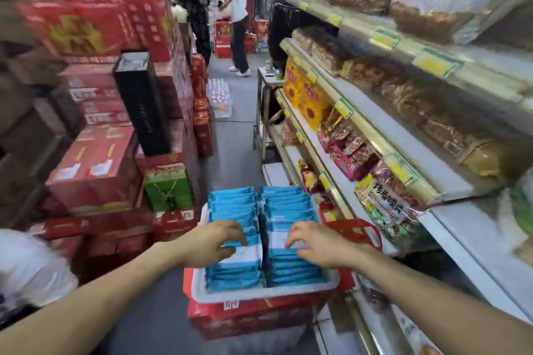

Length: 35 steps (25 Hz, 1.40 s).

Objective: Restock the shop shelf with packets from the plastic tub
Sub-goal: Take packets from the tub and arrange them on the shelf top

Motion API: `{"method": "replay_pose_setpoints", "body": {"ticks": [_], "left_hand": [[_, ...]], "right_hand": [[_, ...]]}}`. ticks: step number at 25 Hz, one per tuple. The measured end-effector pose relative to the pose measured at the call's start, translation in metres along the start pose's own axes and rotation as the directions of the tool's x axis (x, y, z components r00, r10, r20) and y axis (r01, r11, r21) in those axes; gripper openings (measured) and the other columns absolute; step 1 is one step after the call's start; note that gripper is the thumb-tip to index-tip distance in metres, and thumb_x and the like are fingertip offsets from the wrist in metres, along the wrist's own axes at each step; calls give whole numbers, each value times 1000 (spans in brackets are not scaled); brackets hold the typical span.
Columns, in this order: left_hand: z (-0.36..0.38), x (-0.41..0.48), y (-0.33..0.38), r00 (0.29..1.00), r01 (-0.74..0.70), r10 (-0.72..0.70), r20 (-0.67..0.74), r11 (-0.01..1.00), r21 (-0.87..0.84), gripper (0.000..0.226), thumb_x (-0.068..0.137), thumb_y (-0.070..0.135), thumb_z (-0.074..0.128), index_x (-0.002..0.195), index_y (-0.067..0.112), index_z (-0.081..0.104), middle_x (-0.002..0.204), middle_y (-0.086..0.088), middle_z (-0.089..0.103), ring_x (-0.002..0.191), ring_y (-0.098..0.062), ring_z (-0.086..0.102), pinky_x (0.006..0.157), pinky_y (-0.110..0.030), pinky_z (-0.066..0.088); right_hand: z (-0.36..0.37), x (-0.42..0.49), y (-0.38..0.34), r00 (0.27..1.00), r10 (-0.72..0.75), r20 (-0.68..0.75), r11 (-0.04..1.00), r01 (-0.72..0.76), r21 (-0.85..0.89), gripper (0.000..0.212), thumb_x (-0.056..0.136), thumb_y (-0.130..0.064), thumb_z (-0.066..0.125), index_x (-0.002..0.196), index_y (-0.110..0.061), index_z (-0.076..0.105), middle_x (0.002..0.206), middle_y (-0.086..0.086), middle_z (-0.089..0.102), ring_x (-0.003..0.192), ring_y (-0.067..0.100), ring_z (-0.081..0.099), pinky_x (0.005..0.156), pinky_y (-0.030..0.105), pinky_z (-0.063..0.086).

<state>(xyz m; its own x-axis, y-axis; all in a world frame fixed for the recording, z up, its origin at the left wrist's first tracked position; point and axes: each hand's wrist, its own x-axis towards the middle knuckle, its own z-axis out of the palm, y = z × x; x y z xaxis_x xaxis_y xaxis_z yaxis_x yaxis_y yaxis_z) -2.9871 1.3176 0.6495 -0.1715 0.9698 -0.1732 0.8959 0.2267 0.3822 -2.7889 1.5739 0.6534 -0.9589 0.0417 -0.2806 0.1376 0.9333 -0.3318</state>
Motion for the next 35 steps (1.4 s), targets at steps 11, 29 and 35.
{"method": "replay_pose_setpoints", "body": {"ticks": [11,29,35], "left_hand": [[31,-15,3,999,-22,27,-35,991,129,33,96,20,59,121,40,67,137,8,49,123,-17,49,102,-35,47],[-189,57,28,976,-137,136,-172,991,7,54,84,0,62,112,45,73,111,25,60,107,5,59,96,-20,46],[-327,119,117,907,-332,316,-278,943,-10,52,90,-7,64,109,39,77,116,25,59,112,6,57,94,-15,42]], "right_hand": [[41,-9,6,937,48,-347,969,-127,-210,27,85,-28,69,110,-34,62,132,-2,42,129,22,38,111,41,33],[-191,-29,-20,931,-100,-350,992,68,-102,43,94,2,52,116,-32,65,115,-16,55,110,10,55,95,33,47],[-352,-118,-5,865,-11,-502,988,-68,-140,40,97,-2,58,120,-33,70,122,-15,60,110,3,55,93,18,41]]}}
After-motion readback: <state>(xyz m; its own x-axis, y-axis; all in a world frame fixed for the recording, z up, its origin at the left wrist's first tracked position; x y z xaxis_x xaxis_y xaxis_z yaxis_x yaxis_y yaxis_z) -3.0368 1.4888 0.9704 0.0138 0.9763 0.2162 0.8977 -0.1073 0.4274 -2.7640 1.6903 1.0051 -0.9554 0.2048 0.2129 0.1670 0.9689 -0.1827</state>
